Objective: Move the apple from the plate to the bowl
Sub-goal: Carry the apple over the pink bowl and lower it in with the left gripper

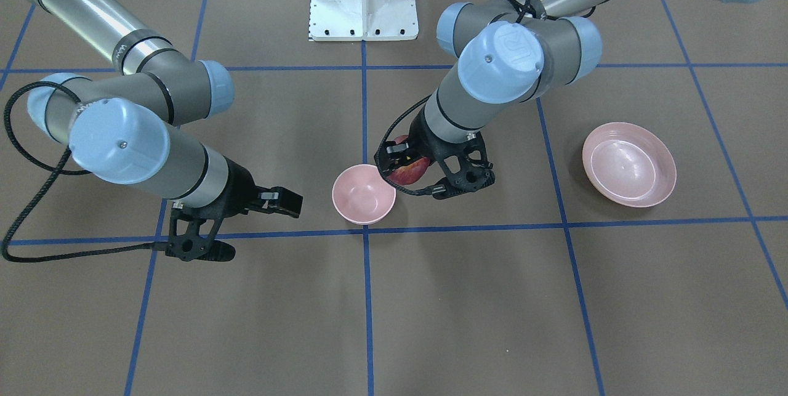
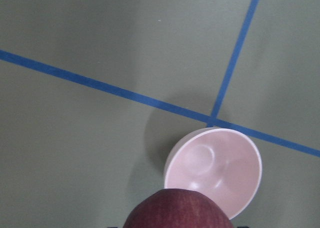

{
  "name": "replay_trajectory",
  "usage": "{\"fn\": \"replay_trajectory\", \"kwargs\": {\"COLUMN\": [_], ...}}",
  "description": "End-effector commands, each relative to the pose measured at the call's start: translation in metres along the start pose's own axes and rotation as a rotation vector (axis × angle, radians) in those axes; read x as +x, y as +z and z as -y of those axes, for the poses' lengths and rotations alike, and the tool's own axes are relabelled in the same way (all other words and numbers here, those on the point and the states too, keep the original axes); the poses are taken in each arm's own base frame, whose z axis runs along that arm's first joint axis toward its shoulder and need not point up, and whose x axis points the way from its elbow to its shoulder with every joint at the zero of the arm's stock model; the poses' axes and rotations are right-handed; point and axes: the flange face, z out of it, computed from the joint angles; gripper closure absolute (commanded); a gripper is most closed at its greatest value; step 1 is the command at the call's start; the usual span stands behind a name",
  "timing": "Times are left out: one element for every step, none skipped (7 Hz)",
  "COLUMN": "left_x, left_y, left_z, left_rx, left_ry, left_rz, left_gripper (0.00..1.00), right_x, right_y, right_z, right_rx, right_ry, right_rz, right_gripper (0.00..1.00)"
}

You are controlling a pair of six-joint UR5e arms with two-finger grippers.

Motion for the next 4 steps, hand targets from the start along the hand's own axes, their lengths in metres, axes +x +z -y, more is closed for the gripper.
{"fn": "replay_trajectory", "kwargs": {"left_x": [0.009,0.008,0.008,0.010], "left_y": [0.063,0.077,0.084,0.089], "left_z": [-0.007,-0.006,-0.010,-0.012], "left_rx": [0.038,0.029,0.034,0.041], "left_ry": [0.040,0.037,0.041,0.045], "left_rz": [0.012,0.026,0.033,0.038], "left_gripper": [1.00,1.00,1.00,1.00], "right_x": [0.055,0.065,0.071,0.074], "right_y": [-0.021,-0.030,-0.031,-0.033], "right_z": [0.010,0.017,0.019,0.020], "right_rx": [0.014,0.025,0.027,0.030], "right_ry": [-0.020,-0.022,-0.014,-0.012], "right_rz": [-0.071,-0.073,-0.075,-0.075], "right_gripper": [0.00,0.00,0.00,0.00]}}
